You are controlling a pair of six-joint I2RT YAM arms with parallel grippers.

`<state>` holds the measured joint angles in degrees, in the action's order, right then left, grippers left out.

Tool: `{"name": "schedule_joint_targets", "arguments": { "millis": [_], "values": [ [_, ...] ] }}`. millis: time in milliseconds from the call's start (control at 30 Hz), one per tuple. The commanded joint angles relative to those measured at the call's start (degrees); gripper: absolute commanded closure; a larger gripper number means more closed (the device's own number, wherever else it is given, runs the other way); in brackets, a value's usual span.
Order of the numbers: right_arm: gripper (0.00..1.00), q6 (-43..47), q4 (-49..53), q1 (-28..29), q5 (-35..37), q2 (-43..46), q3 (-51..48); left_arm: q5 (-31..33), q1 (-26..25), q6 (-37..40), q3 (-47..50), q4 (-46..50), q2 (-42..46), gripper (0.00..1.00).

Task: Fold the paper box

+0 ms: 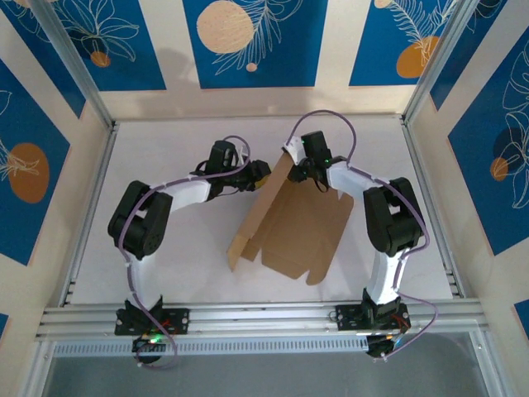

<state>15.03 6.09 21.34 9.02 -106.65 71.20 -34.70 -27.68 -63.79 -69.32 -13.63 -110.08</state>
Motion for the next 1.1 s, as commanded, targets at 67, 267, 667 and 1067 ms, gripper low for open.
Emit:
{"name": "schedule_joint_targets", "arguments": {
  "millis": [67,267,667,1067],
  "values": [
    [0.01,-1.43,-5.65,-1.56,-6.91,6.9,-5.79,3.1,1.73,13.79,-7.65,16.95,8.21,0.6],
    [0.01,-1.1,-7.54,-2.36,-7.47,10.23,-8.52,7.67,1.94,21.69,-12.99,28.52,12.45,0.59],
    [0.01,-7.82,-15.53,-3.49,-1.23,22.72,-20.99,17.64,-5.94,39.45,-19.1,47.82,13.74,0.56],
    [0.01,-51.2,3.25,-17.79,-16.1,34.12,-11.54,26.82,-13.13,43.23,-17.78,50.28,9.62,0.57]
  ]
}}
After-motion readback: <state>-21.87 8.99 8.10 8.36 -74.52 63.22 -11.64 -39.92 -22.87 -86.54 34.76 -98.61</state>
